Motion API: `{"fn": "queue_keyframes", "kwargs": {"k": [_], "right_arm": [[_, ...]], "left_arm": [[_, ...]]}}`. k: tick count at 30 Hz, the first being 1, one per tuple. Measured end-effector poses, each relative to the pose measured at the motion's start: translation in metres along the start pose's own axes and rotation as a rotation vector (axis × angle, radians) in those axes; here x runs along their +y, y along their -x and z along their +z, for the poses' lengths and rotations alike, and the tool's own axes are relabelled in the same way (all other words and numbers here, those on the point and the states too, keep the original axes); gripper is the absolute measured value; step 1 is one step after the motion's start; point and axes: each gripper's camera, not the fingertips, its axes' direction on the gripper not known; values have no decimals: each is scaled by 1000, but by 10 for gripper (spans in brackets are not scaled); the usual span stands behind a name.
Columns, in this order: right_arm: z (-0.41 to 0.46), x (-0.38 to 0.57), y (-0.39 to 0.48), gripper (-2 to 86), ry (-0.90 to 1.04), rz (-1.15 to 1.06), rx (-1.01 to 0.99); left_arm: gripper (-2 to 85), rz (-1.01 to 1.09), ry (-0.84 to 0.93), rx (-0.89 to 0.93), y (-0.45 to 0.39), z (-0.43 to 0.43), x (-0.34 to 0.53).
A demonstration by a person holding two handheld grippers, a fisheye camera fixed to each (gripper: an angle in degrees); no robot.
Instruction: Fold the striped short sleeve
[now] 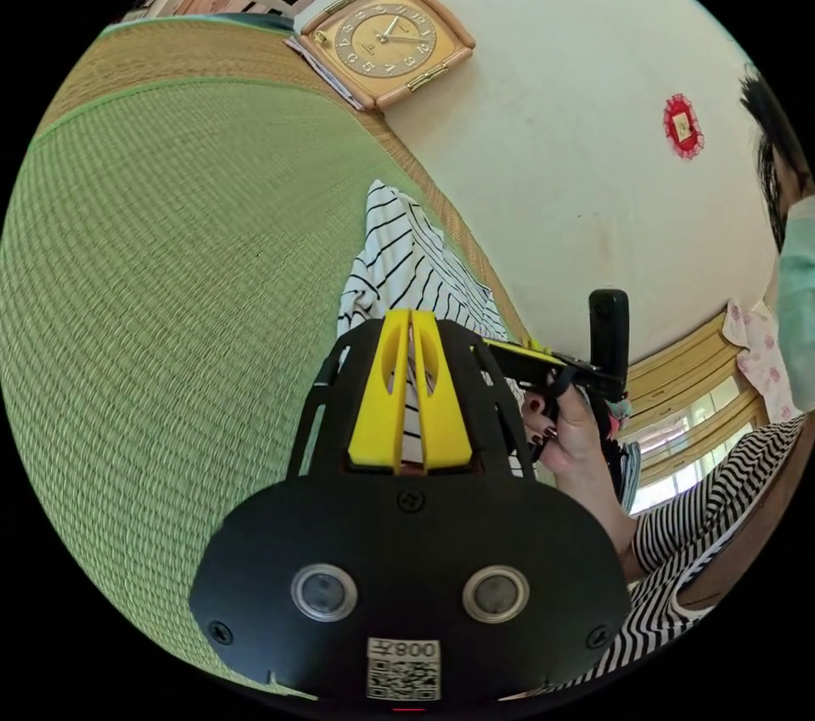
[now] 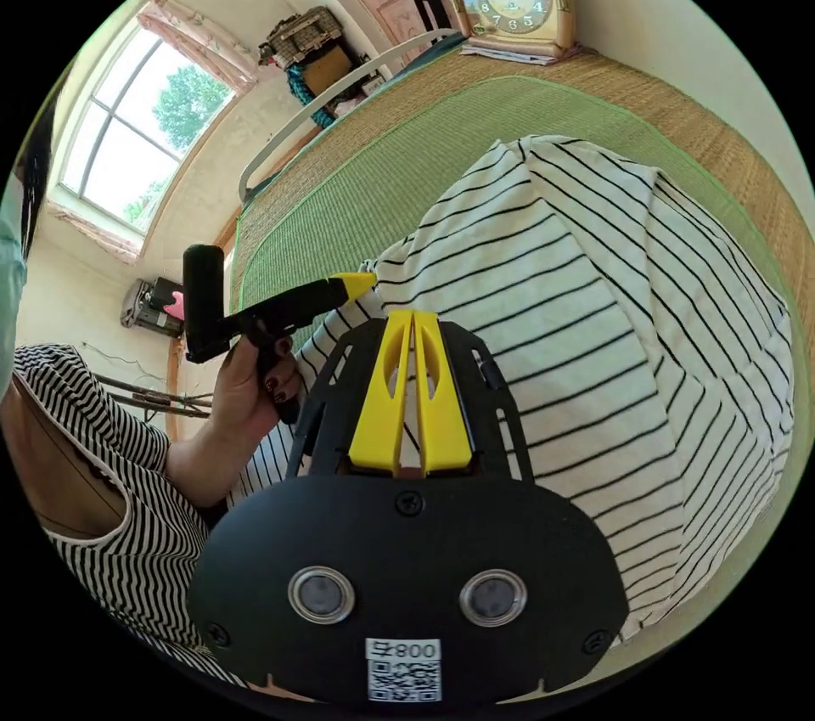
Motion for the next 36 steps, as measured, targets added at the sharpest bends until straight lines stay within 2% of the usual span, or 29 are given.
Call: {"fn": "queue_keyframes", "kwargs": {"k": [4,6,10,12,14,16,18,20,22,25,27,29,33,36], "right_arm": [[-15,55,-6,1,41,134,121],[-24,67,-5,1,3,173,66],[-30,70,15,1,10,166,65],[-45,73,30,1,-19,138,89],[-64,82,37,1,-51,142,122],[-87,105,32,1,-86,189,172],[-96,126,24,1,-86,246,184],[-101,145,19,1,-80,294,172],[-103,163,24,1,-58,324,180],[-122,180,39,1,-105,329,210],[-131,187,41,1,-117,353,252],[-132,193,36,1,-94,382,249],[-147,207,35,1,-122,412,136],[-175,212,48,0,-173,417,252]], "left_arm": [[1,15,-45,-21,-11,-4,7],[1,41,-42,-38,-20,-3,7],[1,47,70,-101,-30,11,7],[1,58,42,-83,-38,5,6],[1,135,18,-110,-59,0,-7],[1,194,92,-124,-70,10,-24],[1,221,169,-176,-68,26,-32],[1,254,332,-354,-59,52,-29],[1,247,304,-339,-60,46,-26],[1,303,280,-434,-76,41,-20],[1,331,288,-418,-82,44,-15],[1,314,381,-461,-76,61,-10],[1,284,351,-414,-74,58,-5],[1,354,329,-363,-86,56,7]]}}
